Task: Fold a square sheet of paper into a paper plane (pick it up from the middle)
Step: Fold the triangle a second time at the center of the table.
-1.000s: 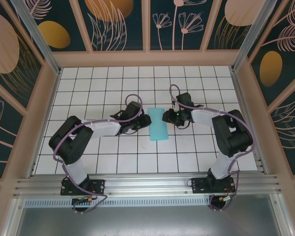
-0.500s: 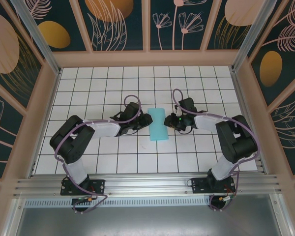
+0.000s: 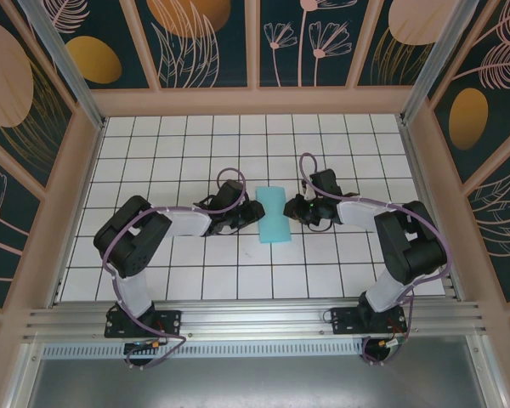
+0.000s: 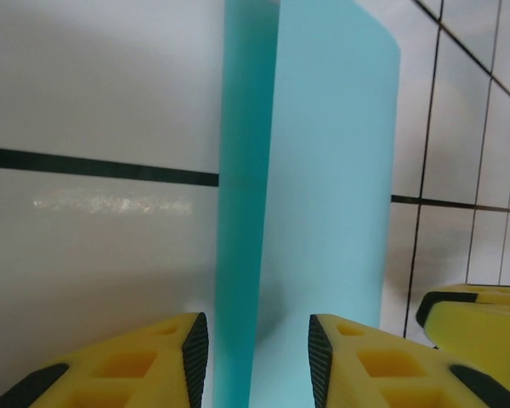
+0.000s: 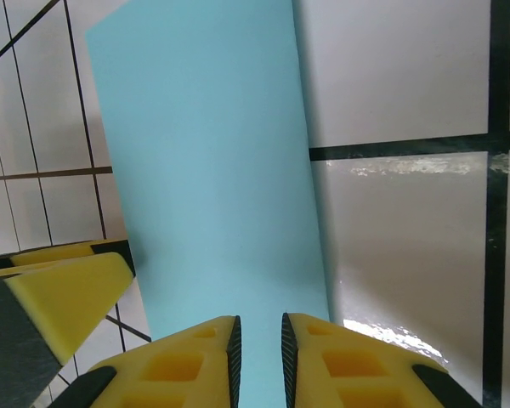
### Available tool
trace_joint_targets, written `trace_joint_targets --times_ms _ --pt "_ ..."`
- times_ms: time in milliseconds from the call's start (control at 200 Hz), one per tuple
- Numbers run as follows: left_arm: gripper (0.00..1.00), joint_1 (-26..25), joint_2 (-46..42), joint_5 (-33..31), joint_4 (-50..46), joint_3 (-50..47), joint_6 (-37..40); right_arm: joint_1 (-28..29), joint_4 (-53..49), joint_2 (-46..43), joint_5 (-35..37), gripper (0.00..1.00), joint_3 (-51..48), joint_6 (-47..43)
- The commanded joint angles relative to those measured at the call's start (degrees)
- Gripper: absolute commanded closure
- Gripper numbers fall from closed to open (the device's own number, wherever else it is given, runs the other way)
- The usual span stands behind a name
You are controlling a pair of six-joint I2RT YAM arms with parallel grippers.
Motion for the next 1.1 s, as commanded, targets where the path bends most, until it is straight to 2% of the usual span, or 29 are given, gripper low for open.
trace_joint_targets --times_ms 0,686,1096 --pt "0.60 0.3 1.1 1.6 2.1 0.7 -1.0 0.4 0.6 -0.8 0.4 0.76 -0.8 0.4" --pt "0.64 0.2 2.3 6.8 6.4 1.5 -1.6 0.7 1.2 -0.4 0.8 0.77 -1.6 1.0" --pt "0.72 0.3 2.5 7.8 7.5 2.4 -2.3 1.2 2.8 -11.6 8.0 0.72 -7.2 -0.8"
